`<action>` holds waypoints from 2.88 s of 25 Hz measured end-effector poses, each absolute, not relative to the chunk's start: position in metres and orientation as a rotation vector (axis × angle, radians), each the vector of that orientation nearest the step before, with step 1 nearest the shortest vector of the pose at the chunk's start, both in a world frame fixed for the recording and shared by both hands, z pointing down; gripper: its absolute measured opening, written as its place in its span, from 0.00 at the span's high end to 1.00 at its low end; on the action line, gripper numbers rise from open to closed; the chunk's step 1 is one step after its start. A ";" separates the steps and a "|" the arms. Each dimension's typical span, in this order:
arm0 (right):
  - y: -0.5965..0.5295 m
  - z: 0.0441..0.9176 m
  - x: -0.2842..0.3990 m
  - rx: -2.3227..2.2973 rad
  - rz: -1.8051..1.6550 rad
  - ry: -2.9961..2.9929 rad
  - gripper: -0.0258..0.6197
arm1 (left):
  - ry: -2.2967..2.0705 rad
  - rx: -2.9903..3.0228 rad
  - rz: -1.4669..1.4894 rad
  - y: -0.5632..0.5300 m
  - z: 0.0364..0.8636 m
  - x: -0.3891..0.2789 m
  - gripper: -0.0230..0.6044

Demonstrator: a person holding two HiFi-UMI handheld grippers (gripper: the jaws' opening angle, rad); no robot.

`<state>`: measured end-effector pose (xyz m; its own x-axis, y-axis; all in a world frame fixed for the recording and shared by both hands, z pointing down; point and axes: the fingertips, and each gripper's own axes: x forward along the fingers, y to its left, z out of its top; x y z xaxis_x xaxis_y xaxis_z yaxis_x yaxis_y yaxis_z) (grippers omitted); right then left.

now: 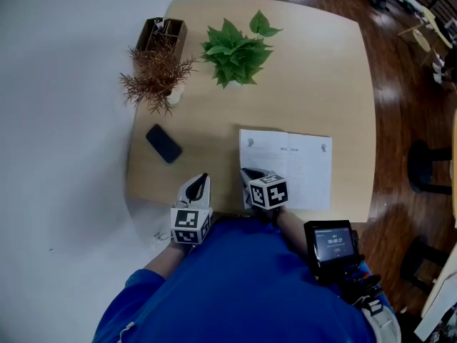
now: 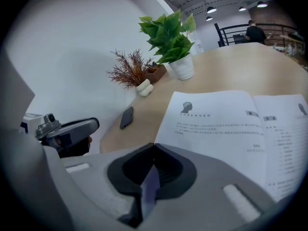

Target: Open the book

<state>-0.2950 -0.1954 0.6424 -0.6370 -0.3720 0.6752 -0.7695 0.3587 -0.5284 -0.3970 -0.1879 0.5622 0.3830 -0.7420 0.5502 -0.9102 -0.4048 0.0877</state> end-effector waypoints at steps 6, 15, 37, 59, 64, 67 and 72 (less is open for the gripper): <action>-0.199 0.664 -0.302 1.020 1.189 -2.110 0.95 | -1.437 2.260 0.615 -0.189 0.565 -0.409 0.95; -0.199 0.679 -0.306 1.041 1.156 -2.035 0.95 | -1.429 2.255 0.609 -0.189 0.570 -0.421 0.95; -0.199 0.684 -0.315 1.006 1.063 -1.997 0.85 | -1.444 2.247 0.601 -0.194 0.567 -0.430 0.95; -0.190 0.654 -0.309 1.002 1.054 -2.099 0.84 | -1.407 2.289 0.599 -0.189 0.567 -0.410 0.95; -0.182 0.640 -0.298 1.035 1.057 -2.122 0.84 | -1.362 2.322 0.588 -0.188 0.568 -0.394 0.95; -0.179 0.633 -0.288 1.070 1.054 -2.125 0.84 | -1.337 2.337 0.574 -0.188 0.568 -0.384 0.95; -0.174 0.624 -0.270 1.138 1.038 -2.123 0.84 | -1.294 2.365 0.563 -0.184 0.571 -0.369 0.95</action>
